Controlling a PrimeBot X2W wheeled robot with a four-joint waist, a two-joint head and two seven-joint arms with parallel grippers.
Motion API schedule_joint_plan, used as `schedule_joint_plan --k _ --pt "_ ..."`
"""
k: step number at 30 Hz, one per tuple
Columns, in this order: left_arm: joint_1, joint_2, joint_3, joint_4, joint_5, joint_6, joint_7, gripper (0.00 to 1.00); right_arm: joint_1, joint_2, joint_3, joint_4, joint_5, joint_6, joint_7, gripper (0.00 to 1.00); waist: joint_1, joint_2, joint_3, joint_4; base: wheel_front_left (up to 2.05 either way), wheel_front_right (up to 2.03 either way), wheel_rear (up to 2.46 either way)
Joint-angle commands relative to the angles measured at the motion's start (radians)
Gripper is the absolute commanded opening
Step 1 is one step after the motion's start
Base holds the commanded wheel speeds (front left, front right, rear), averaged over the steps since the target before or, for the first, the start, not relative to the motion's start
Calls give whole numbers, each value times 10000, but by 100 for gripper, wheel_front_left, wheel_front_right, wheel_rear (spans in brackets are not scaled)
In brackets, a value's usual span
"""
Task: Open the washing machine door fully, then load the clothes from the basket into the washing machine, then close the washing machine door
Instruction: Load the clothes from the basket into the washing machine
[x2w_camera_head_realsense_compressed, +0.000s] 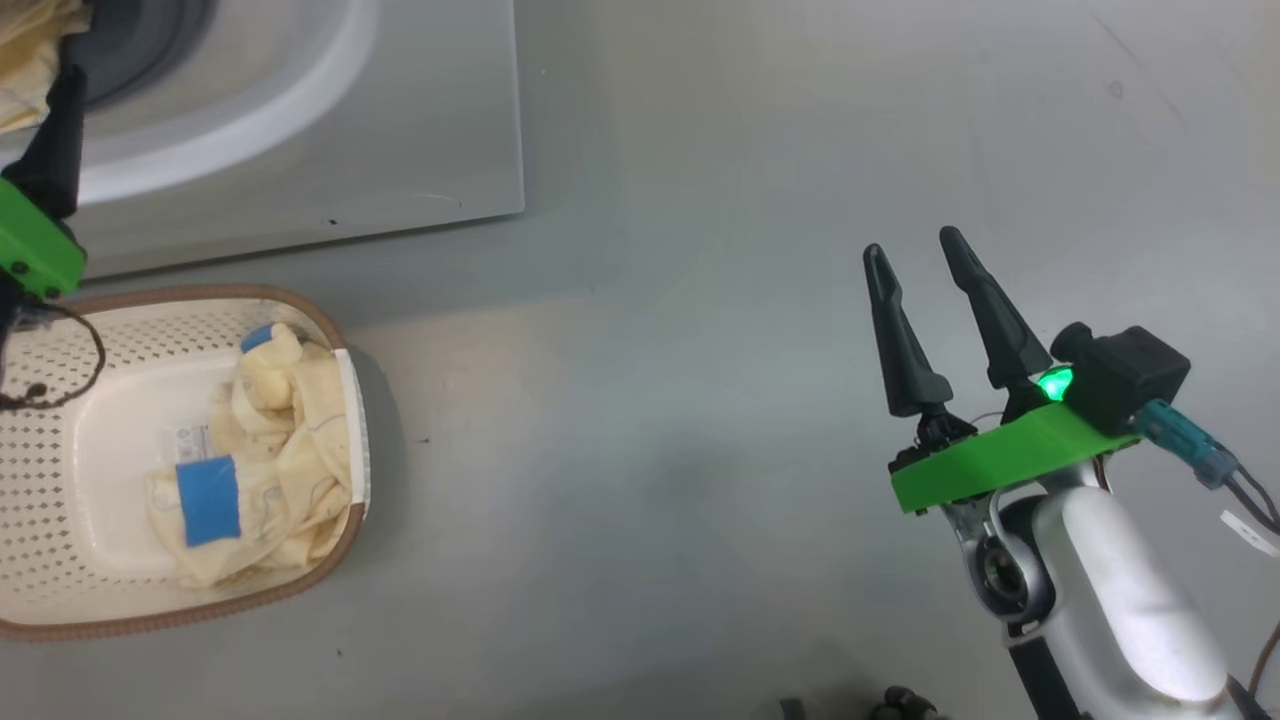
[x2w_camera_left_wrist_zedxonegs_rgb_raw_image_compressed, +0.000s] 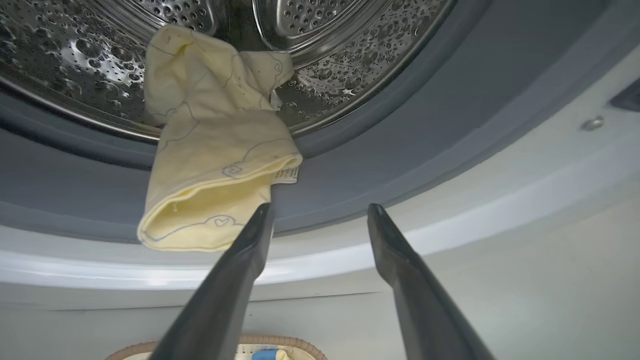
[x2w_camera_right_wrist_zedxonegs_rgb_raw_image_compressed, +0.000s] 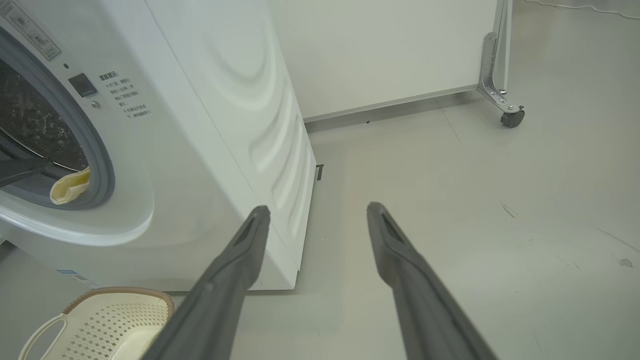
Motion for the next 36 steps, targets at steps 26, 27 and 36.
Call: schedule_joint_plan --k 26,27,36 --pt "-4119 2026 -1827 2957 -1022 -34 3469 100 -456 19 392 -650 606 2 -95 100 -2 1 1203 -815 0 0 0" --pt "-4148 2050 -1915 2966 -1101 -34 3545 100 -458 19 398 -656 600 2 -95 100 -2 1 1203 -822 0 0 0" --pt "-4409 2246 -2422 3392 -1278 -34 3627 100 -444 19 480 -699 606 2 -95 100 -2 1 1262 -889 0 0 0"
